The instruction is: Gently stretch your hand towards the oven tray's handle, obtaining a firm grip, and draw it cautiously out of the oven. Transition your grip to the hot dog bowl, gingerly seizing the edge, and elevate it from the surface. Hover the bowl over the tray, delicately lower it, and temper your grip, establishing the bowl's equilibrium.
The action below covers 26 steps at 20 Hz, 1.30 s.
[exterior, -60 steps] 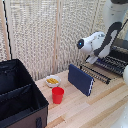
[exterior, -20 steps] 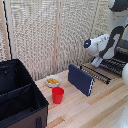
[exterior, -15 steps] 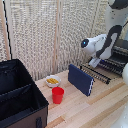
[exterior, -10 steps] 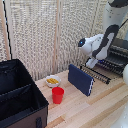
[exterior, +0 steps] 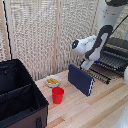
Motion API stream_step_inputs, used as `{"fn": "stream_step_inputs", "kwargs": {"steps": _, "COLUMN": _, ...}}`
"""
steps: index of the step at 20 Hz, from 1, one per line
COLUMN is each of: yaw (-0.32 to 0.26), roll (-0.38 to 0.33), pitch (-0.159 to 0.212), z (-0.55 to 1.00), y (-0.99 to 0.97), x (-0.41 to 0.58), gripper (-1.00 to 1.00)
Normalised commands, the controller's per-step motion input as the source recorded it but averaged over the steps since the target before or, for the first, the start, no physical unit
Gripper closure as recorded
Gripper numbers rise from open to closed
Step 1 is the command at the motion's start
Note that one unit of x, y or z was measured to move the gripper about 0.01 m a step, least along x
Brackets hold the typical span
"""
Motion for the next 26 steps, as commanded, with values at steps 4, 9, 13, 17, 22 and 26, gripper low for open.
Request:
{"fn": "stream_step_inputs", "kwargs": {"steps": 4, "yaw": 0.000, "roll": 0.020, "pitch": 0.015, "z": -0.06, "y": 0.11, "x": 0.009, "gripper": -1.00}}
{"fn": "stream_step_inputs", "kwargs": {"steps": 9, "yaw": 0.027, "roll": 0.003, "pitch": 0.090, "z": 0.20, "y": 0.09, "x": 0.133, "gripper": -1.00}}
{"fn": "stream_step_inputs", "kwargs": {"steps": 13, "yaw": -0.044, "roll": -0.001, "pitch": -0.009, "z": 0.52, "y": 0.15, "x": 0.269, "gripper": -1.00}}
{"fn": "stream_step_inputs", "kwargs": {"steps": 17, "yaw": -0.119, "roll": 0.003, "pitch": -0.127, "z": 0.61, "y": 0.16, "x": 0.274, "gripper": -1.00}}
{"fn": "stream_step_inputs", "kwargs": {"steps": 22, "yaw": -0.180, "roll": -0.005, "pitch": -0.159, "z": 0.52, "y": 0.21, "x": 0.250, "gripper": -1.00}}
{"fn": "stream_step_inputs", "kwargs": {"steps": 26, "yaw": -0.177, "roll": 0.026, "pitch": -0.093, "z": 0.61, "y": 0.25, "x": 0.197, "gripper": -1.00}}
